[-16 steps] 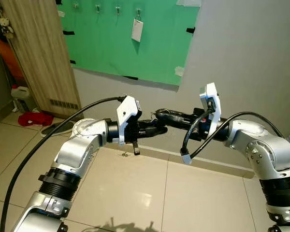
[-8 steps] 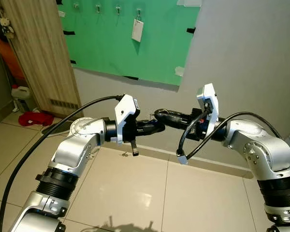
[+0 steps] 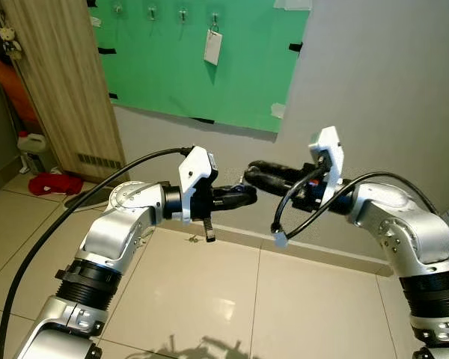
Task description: Hang keys on a hook
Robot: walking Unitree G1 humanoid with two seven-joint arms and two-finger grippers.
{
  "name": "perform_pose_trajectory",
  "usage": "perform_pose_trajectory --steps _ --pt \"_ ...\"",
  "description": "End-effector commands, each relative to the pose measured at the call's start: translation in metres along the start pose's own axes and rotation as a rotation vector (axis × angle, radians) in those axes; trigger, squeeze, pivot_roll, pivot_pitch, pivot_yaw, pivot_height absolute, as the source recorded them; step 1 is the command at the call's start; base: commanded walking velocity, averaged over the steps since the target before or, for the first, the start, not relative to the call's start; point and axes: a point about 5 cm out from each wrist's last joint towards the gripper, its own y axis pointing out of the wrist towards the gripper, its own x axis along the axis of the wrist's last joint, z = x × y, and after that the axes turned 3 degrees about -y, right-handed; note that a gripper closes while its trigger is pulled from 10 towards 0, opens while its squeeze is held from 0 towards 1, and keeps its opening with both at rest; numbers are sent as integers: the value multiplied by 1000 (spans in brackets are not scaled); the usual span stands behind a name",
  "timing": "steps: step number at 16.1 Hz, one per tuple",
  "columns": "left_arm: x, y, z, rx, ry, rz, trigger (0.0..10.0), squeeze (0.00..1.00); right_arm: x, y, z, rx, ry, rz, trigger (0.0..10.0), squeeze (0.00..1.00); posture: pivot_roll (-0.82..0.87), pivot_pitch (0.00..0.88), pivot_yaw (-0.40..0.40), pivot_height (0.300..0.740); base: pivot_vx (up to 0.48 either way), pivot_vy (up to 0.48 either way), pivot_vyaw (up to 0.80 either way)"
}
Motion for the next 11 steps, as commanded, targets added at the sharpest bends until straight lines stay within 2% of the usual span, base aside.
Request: perform_pose_trajectory --steps 1,4,5,6,11 --pt "5 4 -3 -27 27 7 0 0 7 -4 -4 -27 -29 -12 10000 1000 -80 0 -44 740 0 0 0" --pt "6 4 -3 -29 30 8 0 0 2 -5 -4 -22 -27 21 10000 1000 -83 0 -43 740 0 0 0" --pt "6 4 -3 -29 31 8 0 0 1 -5 -4 -24 -26 30 10000 600 -83 0 -43 740 0 0 0" --pt "6 5 -4 -31 31 7 0 0 -1 -6 -4 -24 -25 42 10000 0 -84 0 -43 740 0 0 0" --pt "14 5 -6 -48 63 -5 0 0 -25 -17 -19 -120 45 110 10000 0 -86 0 -45 740 0 0 0"
